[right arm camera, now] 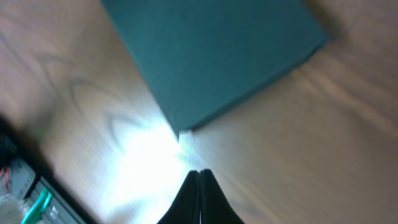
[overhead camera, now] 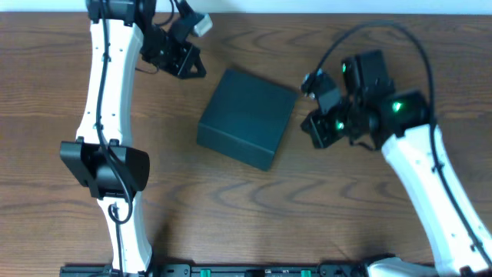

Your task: Pack container

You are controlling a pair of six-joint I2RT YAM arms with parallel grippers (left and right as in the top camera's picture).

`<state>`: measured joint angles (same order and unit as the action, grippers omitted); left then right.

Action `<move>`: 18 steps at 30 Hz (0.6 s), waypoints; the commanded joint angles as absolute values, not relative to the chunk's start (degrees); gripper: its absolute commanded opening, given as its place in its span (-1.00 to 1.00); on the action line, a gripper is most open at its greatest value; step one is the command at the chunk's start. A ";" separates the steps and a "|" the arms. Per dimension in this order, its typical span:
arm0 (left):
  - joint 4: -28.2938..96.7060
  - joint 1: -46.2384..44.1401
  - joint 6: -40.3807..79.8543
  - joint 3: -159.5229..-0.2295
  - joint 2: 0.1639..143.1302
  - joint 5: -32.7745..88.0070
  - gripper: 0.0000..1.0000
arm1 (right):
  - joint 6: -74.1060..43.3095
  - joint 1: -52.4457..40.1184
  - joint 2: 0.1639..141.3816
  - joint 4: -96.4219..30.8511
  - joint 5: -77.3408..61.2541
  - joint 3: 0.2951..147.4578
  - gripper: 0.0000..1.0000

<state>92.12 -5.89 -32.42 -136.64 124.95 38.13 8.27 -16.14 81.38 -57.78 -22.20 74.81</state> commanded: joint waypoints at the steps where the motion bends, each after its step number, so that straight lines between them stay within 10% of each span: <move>1: 91.85 -6.57 -35.57 -131.74 124.60 39.18 -0.89 | -0.71 -17.74 75.33 -51.35 -23.40 63.75 -0.97; 18: 79.05 -12.75 -28.93 -112.44 124.60 34.04 -0.88 | -24.82 -18.41 89.67 -12.49 -21.91 42.74 -0.97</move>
<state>79.77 -12.38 -32.25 -114.06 124.95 37.41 -20.97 -17.93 86.91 -15.03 -22.00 43.07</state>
